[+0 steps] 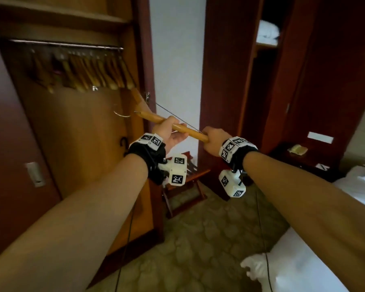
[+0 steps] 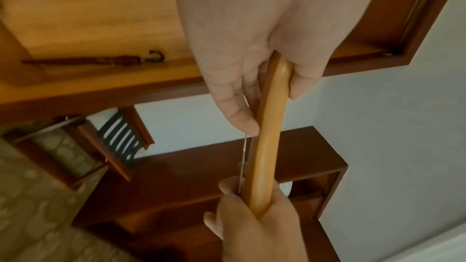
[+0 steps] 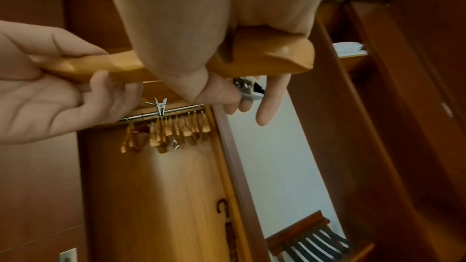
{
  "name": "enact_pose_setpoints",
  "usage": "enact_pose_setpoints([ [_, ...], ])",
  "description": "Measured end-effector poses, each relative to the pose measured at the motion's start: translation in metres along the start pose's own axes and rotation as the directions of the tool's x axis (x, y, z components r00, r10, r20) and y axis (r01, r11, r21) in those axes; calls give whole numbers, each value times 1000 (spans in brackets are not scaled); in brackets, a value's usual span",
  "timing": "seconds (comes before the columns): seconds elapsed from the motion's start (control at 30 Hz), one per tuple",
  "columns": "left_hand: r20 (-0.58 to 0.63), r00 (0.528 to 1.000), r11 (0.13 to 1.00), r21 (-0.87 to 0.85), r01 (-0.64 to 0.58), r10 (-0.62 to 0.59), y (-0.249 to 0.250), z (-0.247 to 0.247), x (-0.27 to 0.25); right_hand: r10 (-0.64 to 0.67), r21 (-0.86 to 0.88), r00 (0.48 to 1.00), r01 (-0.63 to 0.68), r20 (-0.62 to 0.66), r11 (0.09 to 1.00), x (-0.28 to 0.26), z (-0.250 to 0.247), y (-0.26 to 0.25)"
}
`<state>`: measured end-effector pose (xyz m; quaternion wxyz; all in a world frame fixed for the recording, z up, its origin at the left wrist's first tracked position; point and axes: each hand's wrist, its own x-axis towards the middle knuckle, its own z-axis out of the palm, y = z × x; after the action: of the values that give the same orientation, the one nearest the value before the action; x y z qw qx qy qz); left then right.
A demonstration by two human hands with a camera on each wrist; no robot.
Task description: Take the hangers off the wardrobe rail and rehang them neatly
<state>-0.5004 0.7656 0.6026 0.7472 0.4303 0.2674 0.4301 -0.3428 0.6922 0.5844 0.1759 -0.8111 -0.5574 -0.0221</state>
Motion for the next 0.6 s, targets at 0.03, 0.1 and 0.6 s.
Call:
enact_pose_setpoints([
  [0.03,-17,1000,999,26,-24,24,11,-11,3,-28,1,1000,28,-1,1000,10,-1,-14],
  [0.1,-41,997,986,153,-64,71,32,-35,8,-76,4,997,76,-11,997,29,-3,-40],
  [0.6,-215,889,758,623,-193,404,180,-133,125,-381,249,923,383,-56,890,209,32,-185],
])
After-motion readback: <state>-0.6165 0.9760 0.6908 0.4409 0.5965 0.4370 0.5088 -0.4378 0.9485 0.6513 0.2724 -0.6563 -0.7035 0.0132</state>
